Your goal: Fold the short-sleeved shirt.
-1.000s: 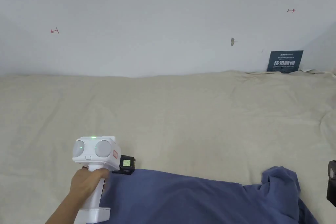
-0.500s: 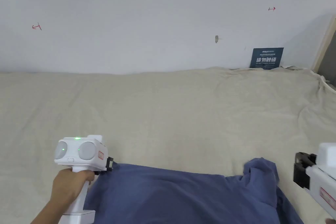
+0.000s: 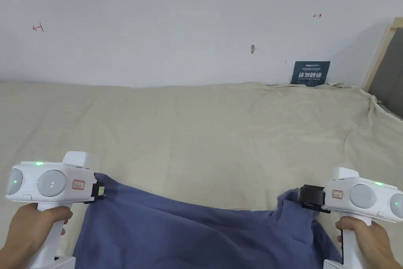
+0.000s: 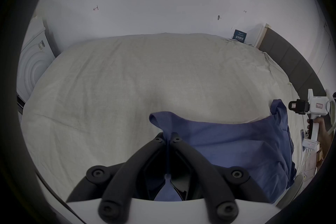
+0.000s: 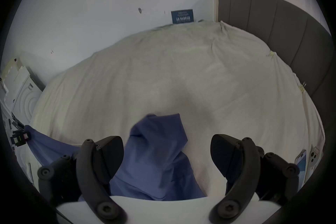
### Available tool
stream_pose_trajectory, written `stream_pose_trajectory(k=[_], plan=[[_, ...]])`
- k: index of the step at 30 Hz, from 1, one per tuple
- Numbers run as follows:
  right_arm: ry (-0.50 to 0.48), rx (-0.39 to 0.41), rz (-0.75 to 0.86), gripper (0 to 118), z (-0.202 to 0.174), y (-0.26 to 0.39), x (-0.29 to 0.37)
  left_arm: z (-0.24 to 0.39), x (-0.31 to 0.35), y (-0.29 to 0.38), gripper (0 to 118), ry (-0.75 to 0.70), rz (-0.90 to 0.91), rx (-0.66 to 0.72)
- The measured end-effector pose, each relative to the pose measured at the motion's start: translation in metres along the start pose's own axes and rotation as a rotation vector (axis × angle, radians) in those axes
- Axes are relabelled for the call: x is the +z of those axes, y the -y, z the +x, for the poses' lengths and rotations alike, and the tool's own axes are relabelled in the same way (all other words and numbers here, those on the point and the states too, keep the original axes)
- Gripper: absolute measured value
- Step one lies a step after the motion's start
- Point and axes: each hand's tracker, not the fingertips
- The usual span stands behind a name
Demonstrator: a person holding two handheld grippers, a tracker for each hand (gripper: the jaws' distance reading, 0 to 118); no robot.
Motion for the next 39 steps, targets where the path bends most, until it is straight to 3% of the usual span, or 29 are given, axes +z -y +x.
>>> stream_pose_trajectory(k=[5,6,7,9,11,15,26,33,39], plan=[[0.032,0.034,-0.08,98,-0.01,0.009,-0.014,-0.007,-0.007,0.003,0,-0.014,-0.008,0.007],[0.037,0.043,-0.099,85,-0.012,0.01,-0.017,-0.008,-0.009,0.004,0,-0.016,-0.011,0.007],[0.037,0.06,-0.111,59,-0.015,0.012,-0.018,-0.008,-0.009,0.005,0,-0.018,-0.013,0.008],[0.021,0.084,-0.105,34,-0.021,0.016,-0.02,-0.014,-0.009,0.01,0,-0.017,-0.017,0.015],[0.012,0.075,-0.123,2,-0.023,0.019,-0.02,-0.014,-0.01,0.012,0,-0.011,-0.022,0.024],[0.021,0.084,-0.042,1,-0.036,0.023,0.007,-0.011,-0.003,0.016,0,-0.018,-0.019,0.027],[-0.096,0.118,0.22,1,-0.046,-0.015,0.135,-0.002,0.048,0.017,0,-0.012,0.078,0.044],[-0.12,0.163,0.422,1,-0.053,-0.063,0.22,-0.002,0.117,-0.016,0,-0.037,0.257,0.059],[-0.152,0.155,0.582,1,-0.064,-0.111,0.275,-0.004,0.18,-0.068,0,-0.074,0.405,0.047]])
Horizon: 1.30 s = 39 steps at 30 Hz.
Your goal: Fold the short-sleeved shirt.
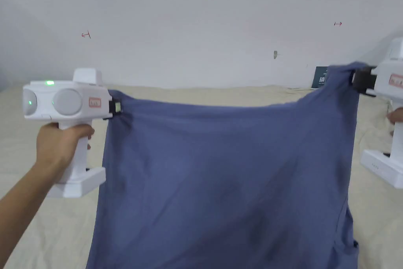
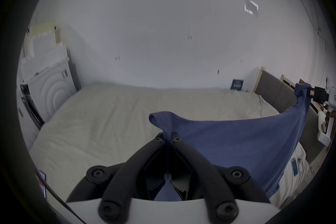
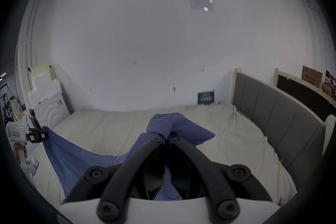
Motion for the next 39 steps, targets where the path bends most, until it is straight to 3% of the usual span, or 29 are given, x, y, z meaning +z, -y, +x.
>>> stream_pose_trajectory(k=[12,19,26,39], plan=[[0.001,0.026,0.23,1,-0.017,-0.122,0.021,-0.002,0.054,-0.122,0,-0.039,0.213,-0.046],[-0.019,0.058,0.263,1,-0.028,-0.14,0.024,0.005,0.061,-0.132,0,-0.051,0.243,-0.068],[-0.033,0.074,0.183,1,-0.023,-0.083,-0.005,-0.003,0.025,-0.09,0,-0.051,0.155,-0.075],[-0.007,0.005,-0.074,1,0.001,0.08,-0.039,-0.016,-0.042,0.063,0,-0.029,-0.106,-0.028]])
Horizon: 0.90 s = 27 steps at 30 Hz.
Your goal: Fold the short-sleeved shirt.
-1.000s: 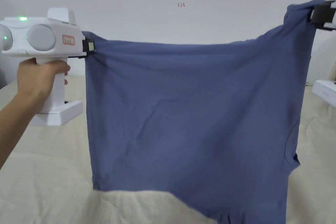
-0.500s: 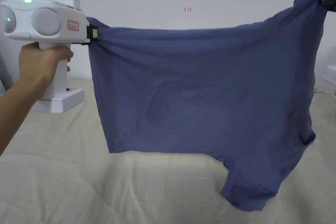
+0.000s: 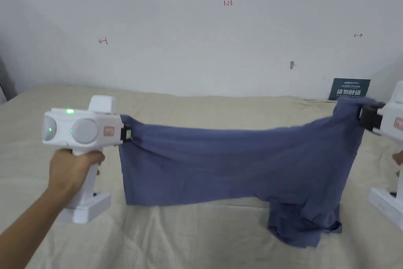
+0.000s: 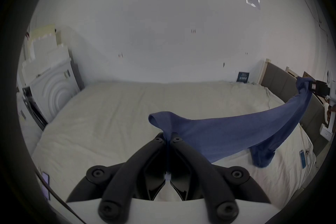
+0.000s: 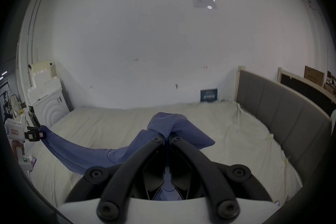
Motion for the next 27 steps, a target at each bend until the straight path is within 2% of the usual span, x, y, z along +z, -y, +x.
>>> stream_pose_trajectory(k=[4,18,27], plan=[[-0.001,-0.025,-0.049,1,0.002,0.044,0.009,0.003,0.003,0.045,0,0.004,-0.035,0.002],[-0.034,-0.085,-0.198,1,-0.005,0.174,0.108,-0.013,0.048,0.212,0,0.015,-0.217,0.101],[-0.029,-0.133,-0.283,1,0.005,0.239,0.158,-0.015,0.086,0.269,0,0.003,-0.283,0.108]])
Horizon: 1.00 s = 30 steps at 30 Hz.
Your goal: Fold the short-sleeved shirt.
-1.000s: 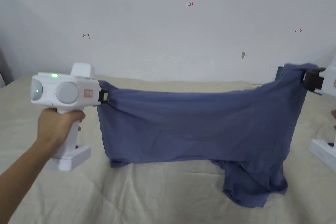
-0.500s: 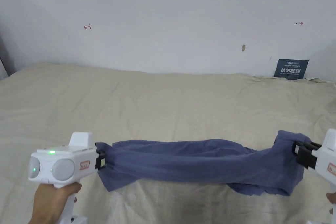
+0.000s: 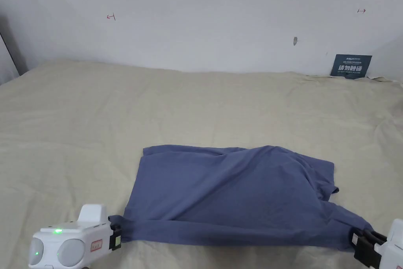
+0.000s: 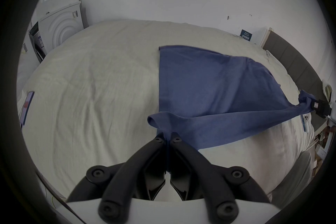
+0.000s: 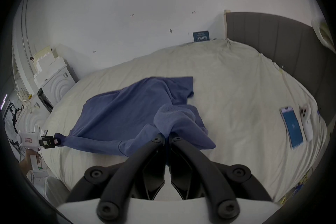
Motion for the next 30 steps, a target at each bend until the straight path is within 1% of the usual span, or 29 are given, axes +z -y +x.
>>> stream_pose_trajectory(k=[8,12,18,20,23,25,27,30], plan=[[-0.003,-0.01,-0.068,1,0.011,0.049,0.035,-0.013,0.026,0.041,0,-0.028,-0.034,-0.035],[-0.003,-0.011,-0.092,1,0.013,0.065,0.055,-0.019,0.041,0.052,0,-0.039,-0.047,-0.079],[-0.002,-0.032,-0.137,1,0.016,0.088,0.074,-0.016,0.055,0.066,0,-0.045,-0.073,-0.102],[0.007,-0.035,-0.16,1,0.018,0.093,0.069,-0.013,0.051,0.07,0,-0.052,-0.087,-0.108],[0.037,-0.065,-0.199,1,0.022,0.1,0.051,-0.009,0.038,0.074,0,-0.065,-0.119,-0.101],[0.064,-0.059,-0.22,1,0.024,0.101,0.037,-0.012,0.021,0.083,0,-0.081,-0.151,-0.095],[0.103,-0.064,-0.264,1,0.023,0.103,0.022,-0.01,0.013,0.085,0,-0.097,-0.171,-0.075],[0.128,-0.079,-0.332,1,0.023,0.105,0.002,-0.004,0.015,0.08,0,-0.119,-0.17,-0.059]])
